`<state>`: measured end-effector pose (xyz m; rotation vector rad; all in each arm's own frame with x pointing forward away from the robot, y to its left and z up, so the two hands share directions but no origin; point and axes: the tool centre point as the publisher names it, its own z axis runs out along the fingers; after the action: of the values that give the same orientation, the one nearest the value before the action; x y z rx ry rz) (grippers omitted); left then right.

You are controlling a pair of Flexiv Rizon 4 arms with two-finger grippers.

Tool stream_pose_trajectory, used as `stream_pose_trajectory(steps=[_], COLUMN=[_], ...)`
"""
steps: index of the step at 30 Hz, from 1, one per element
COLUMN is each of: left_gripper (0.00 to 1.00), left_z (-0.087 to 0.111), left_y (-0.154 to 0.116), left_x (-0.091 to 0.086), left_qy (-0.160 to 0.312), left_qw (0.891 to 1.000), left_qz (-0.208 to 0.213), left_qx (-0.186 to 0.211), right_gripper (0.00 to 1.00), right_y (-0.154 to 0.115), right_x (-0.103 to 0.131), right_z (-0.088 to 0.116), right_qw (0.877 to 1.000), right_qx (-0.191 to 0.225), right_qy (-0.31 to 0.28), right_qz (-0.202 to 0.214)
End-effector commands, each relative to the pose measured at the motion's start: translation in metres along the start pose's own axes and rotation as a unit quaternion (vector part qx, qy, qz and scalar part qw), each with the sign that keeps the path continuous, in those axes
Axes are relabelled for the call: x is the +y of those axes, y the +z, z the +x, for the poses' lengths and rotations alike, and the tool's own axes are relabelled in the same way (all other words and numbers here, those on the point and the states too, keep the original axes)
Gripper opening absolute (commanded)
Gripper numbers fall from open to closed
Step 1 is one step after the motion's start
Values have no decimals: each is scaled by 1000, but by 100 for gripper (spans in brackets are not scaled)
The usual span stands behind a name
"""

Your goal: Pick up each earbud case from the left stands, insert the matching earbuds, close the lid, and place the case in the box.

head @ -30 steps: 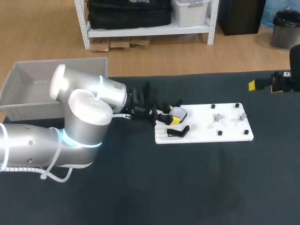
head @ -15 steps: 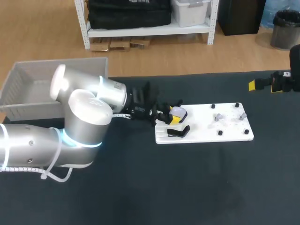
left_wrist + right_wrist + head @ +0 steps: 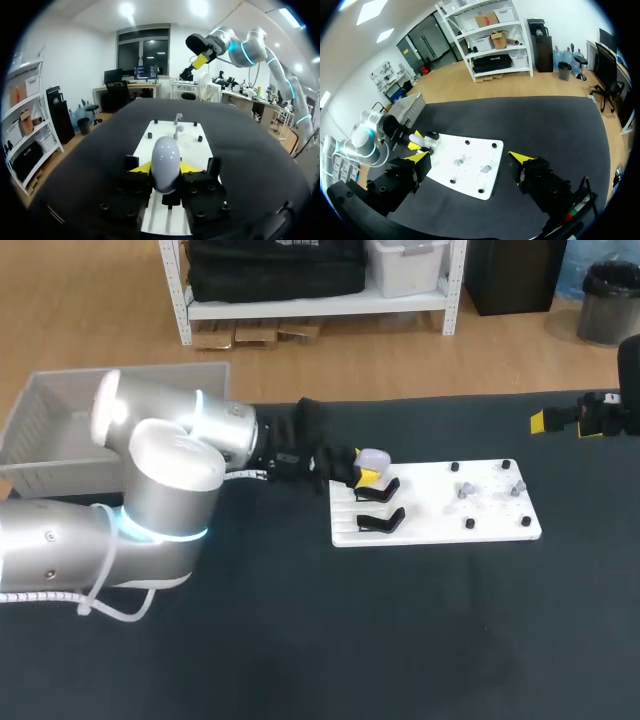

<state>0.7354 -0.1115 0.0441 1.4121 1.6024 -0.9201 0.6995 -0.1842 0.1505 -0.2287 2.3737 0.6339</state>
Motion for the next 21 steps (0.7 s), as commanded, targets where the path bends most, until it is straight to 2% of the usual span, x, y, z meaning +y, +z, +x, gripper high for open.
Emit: stream_pose_trajectory(steps=[1, 3, 6, 15, 21], left_gripper=[0, 0, 0, 0, 0], left_z=[-9, -18, -31, -65, -74], left_y=[-11, -11, -11, -6, 4], left_x=[-3, -3, -4, -9, -15], left_qy=[4, 11, 25, 55, 67], left_qw=[1000, 1000, 1000, 998, 998], left_qz=[2, 2, 2, -5, -5], left_qx=[-7, -5, -3, 0, -1], right_gripper=[100, 100, 100, 100, 100], right_y=[13, 30, 50, 79, 90], right_x=[12, 27, 44, 85, 97], right_z=[3, 7, 14, 25, 26], right_qw=[1000, 998, 997, 994, 992], right_qx=[22, 54, 79, 105, 116], right_qy=[-8, -19, -24, -29, -36], right_qz=[-3, -6, -10, -31, -42])
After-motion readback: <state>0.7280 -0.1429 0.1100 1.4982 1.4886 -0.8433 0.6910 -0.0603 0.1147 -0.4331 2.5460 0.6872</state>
